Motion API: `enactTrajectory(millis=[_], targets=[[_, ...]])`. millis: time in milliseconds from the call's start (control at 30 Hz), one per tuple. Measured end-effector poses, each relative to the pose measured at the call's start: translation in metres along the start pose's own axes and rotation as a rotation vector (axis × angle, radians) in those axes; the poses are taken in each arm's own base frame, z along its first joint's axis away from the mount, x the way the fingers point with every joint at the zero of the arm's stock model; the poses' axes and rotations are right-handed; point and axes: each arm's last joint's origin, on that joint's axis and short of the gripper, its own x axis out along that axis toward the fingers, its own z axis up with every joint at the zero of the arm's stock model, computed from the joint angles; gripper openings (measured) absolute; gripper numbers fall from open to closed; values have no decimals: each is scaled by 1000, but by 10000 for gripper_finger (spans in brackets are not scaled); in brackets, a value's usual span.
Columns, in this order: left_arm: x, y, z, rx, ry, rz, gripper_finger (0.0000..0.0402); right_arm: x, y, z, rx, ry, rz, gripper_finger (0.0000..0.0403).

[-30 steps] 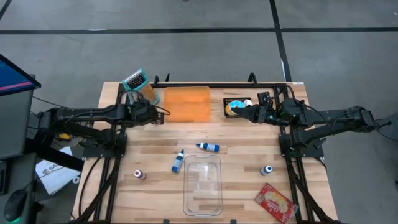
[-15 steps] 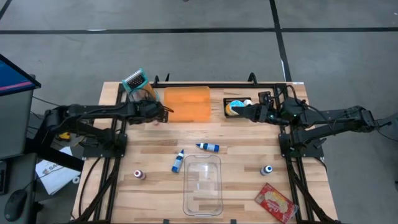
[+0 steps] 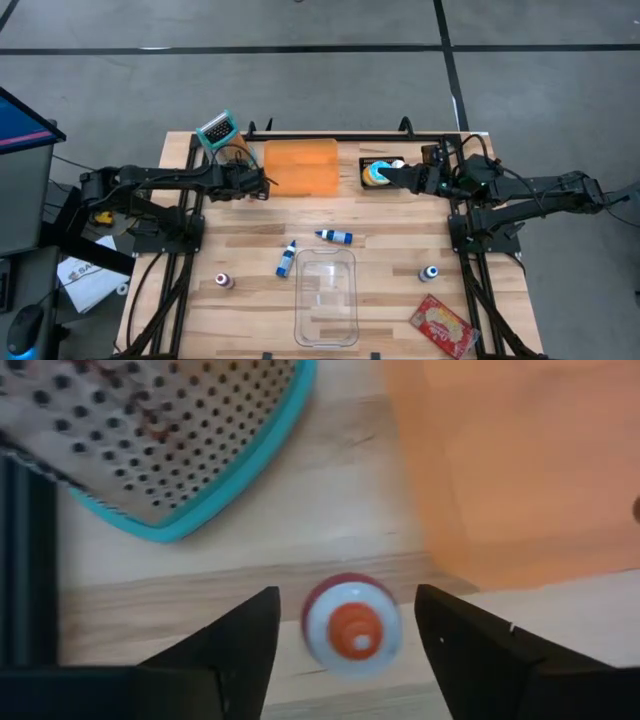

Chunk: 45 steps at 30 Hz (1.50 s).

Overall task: Pick & Place Food Item
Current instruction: Put the orange food coloring bottle into the transparent bin

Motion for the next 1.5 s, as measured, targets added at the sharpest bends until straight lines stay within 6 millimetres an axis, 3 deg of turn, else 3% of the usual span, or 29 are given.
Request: enactTrajectory(millis=[500,700,867,1100,1233,1500], targets=[[-1,1,-2,-2,29,-1,111,0,0,0,0,0,-1,209],[-14,5,-5,4,55,-65,111,0,0,0,1,-2,3,209],[-38,7,-11,35,99,-243,111,0,1,0,1,-3,5,209],[-91,-3,-24,311,-19,-720,111,0,0,1,1,-22,-4,209],[-113,-12,-34,561,-79,-919,111,0,1,1,3,-30,-2,209],[-144,-65,-25,1000,-146,-924,111,0,1,2,19,-33,-3,209]])
